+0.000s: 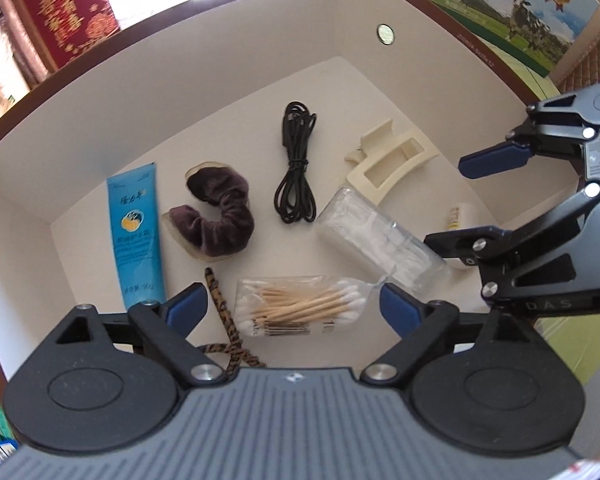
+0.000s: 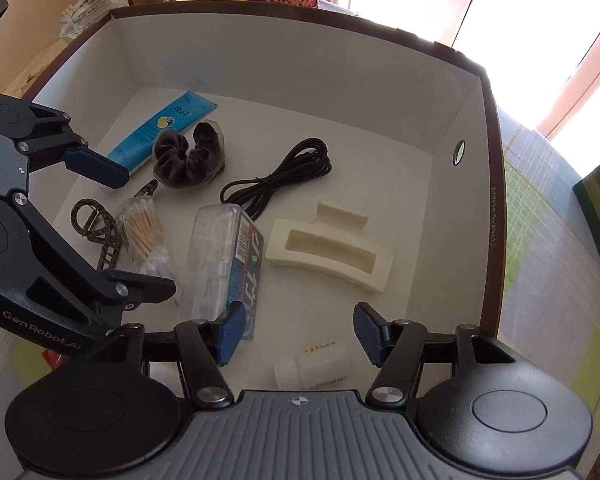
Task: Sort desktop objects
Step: 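Open both grippers to drop the swab bag and pill bottle into the box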
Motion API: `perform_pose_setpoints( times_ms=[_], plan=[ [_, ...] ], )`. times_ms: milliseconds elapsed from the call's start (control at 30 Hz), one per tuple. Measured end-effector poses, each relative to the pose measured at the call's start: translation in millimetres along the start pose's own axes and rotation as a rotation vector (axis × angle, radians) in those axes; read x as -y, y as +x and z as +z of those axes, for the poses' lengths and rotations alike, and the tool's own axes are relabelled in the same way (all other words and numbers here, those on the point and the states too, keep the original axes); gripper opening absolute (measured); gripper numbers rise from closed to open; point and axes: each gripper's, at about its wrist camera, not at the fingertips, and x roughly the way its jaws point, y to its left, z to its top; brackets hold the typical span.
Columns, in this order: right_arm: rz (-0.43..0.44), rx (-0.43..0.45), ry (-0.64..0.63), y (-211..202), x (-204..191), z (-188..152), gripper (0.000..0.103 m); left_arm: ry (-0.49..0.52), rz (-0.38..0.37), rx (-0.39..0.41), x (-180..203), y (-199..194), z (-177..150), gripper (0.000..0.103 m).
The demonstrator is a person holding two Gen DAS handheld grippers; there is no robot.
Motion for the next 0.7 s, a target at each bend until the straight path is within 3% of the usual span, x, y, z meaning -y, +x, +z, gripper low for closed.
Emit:
perform_pose_setpoints(
  times_ms=[133,233,300,400,700],
  plan=[
    [0.02,0.025,0.013,-8.3,0.1,-2.6,0.062,-0.039,0.014,0.006,-6.0,-6.7,-5.0,0.091],
    [0.059,0.057,0.023,-19.2,-0.1,-5.4,0.072,-0.049,0.037,0.028,-8.0,-15.6,-9.1,0.092],
    [0.039,0.085,0.02,-27.0,-4.2,-7.5,0.101,-0.048,0.041,0.047,-7.3,-23.5,-12.1,0.095],
    [0.015,0.118,0.007,-36.8,-8.5,-11.1,0.101,-0.047,0.046,0.077,-3.1,-35.3,-16.9,0.095],
    [0.049,0.192,0.089,-57.7,-5.3,-29.8,0.101,-0.062,0.116,0.161,10.6,-72.2,-30.5,0.096]
  ],
)
